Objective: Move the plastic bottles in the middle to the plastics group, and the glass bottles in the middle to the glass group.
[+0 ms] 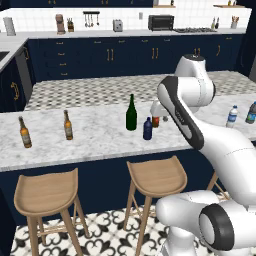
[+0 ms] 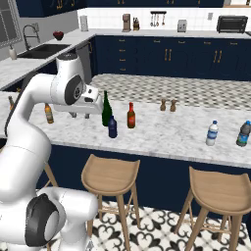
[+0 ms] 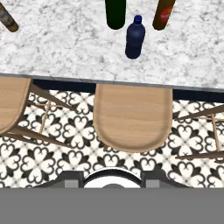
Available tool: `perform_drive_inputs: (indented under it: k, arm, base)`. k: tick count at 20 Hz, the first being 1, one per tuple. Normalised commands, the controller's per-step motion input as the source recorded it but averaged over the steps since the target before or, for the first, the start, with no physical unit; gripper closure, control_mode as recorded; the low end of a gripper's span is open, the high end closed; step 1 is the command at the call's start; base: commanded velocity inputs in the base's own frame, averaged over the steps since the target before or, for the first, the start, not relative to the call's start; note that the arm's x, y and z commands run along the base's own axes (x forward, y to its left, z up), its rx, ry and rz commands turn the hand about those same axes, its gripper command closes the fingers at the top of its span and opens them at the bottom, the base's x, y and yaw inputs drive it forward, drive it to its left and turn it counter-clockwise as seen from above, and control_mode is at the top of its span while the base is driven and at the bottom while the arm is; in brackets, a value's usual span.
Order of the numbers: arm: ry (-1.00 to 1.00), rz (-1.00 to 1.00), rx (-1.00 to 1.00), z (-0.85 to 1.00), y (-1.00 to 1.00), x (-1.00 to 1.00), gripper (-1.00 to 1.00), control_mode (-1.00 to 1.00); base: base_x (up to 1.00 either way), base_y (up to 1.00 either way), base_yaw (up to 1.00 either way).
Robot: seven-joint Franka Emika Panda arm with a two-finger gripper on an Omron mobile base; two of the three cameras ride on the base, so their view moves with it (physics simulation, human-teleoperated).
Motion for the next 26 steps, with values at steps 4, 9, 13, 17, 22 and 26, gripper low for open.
perform_drive_inputs:
  k: [4,9,13,17,22,26]
  arm:
    - [0.0,0.0,0.0,0.0,0.0,0.0,-1.0,-1.0]
    - [0.0,-0.03,0.0,0.0,0.0,0.0,-1.0,-1.0]
    - [0.0,-0.1,0.0,0.0,-0.01,0.13,-1.0,-1.0]
    - [0.0,-0.05,-0.01,-0.03,-0.02,0.46,-1.0,-1.0]
    - [-0.01,0.0,0.0,0.01,0.02,0.59,-1.0,-1.0]
    - [-0.11,0.0,0.0,0.02,0.2,0.27,-1.0,-1.0]
  base:
    - [0.0,0.0,0.0]
    - [0.0,0.0,0.0]
    - [0.0,0.0,0.0]
    - [0.0,0.0,0.0]
    - [0.0,0.0,0.0]
    - [0.0,0.0,0.0]
